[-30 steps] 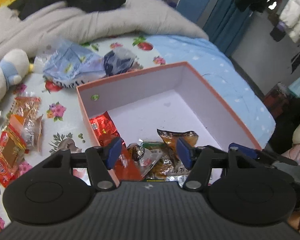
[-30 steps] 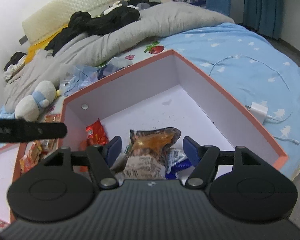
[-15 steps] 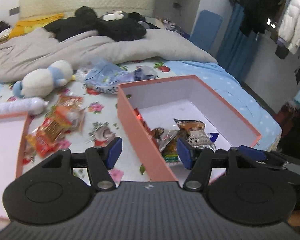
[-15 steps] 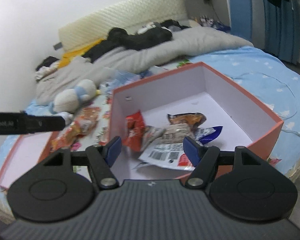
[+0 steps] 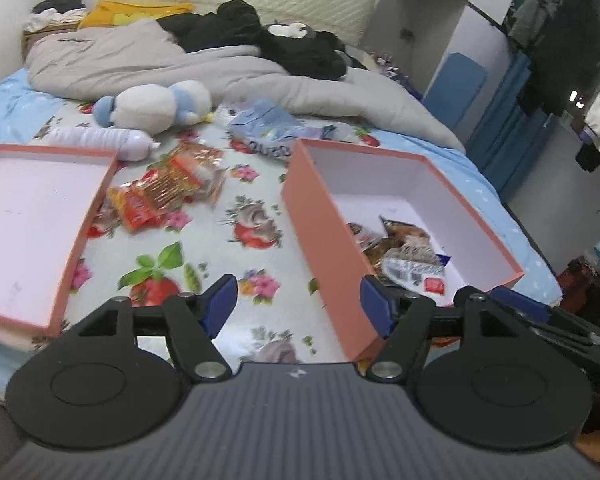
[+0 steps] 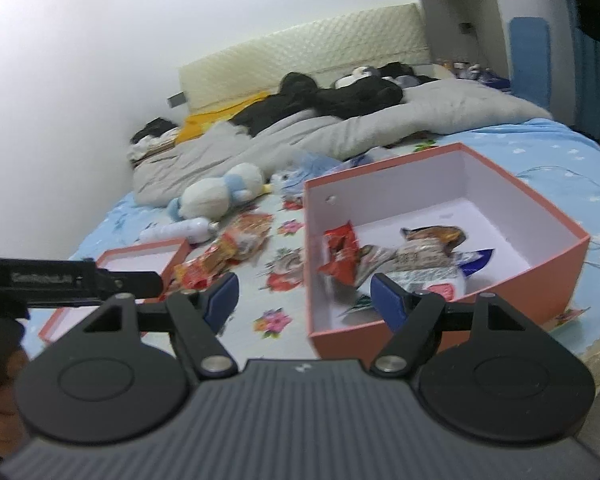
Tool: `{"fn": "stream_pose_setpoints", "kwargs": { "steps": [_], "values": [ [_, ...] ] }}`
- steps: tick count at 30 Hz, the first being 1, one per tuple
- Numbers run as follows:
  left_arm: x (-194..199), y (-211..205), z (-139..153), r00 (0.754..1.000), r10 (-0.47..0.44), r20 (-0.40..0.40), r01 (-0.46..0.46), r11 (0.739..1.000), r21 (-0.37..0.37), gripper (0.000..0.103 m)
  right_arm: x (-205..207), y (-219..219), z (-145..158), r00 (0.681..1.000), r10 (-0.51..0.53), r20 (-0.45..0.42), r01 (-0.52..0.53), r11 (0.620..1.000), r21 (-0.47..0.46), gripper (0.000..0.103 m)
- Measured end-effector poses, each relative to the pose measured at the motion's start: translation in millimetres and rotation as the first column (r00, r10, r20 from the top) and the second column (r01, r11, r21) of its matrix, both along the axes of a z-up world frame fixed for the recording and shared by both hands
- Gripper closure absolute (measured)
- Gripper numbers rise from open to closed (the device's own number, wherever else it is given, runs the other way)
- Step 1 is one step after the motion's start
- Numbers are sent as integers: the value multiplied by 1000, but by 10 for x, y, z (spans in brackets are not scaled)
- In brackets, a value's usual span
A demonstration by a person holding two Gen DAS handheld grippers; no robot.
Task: Organize snacks
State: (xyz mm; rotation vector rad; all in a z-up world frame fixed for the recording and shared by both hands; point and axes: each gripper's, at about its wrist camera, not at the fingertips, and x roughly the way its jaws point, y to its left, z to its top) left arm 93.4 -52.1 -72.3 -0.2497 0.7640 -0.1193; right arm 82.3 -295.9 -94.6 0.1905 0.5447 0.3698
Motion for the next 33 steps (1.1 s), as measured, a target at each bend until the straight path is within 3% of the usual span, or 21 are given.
{"fn": "stream_pose_setpoints", "kwargs": {
  "steps": [5, 10, 18, 25, 33],
  "values": [
    [-167, 131, -29, 1000, 17, -2, -17, 1000, 10, 30, -123, 172, -57, 999, 42, -5, -42, 999, -27, 29],
    [-310, 371, -135, 998, 58, 5, -58, 998, -34, 28, -216, 437, -174, 996, 90, -14, -91, 995, -52, 29],
    [-225, 826, -382, 993, 113, -22, -114, 993, -37, 28, -89, 876, -445, 990, 141, -21, -142, 987, -76, 29],
    [302, 1199, -666, 991, 124, -55, -123, 992, 19, 28, 371, 1216, -703, 988, 146, -42, -149, 984, -102, 29],
    [1152, 1509, -893, 995, 81, -65, -78, 996, 48, 28, 1071, 1498, -893, 998, 57, -17, -58, 995, -79, 30]
  ]
}}
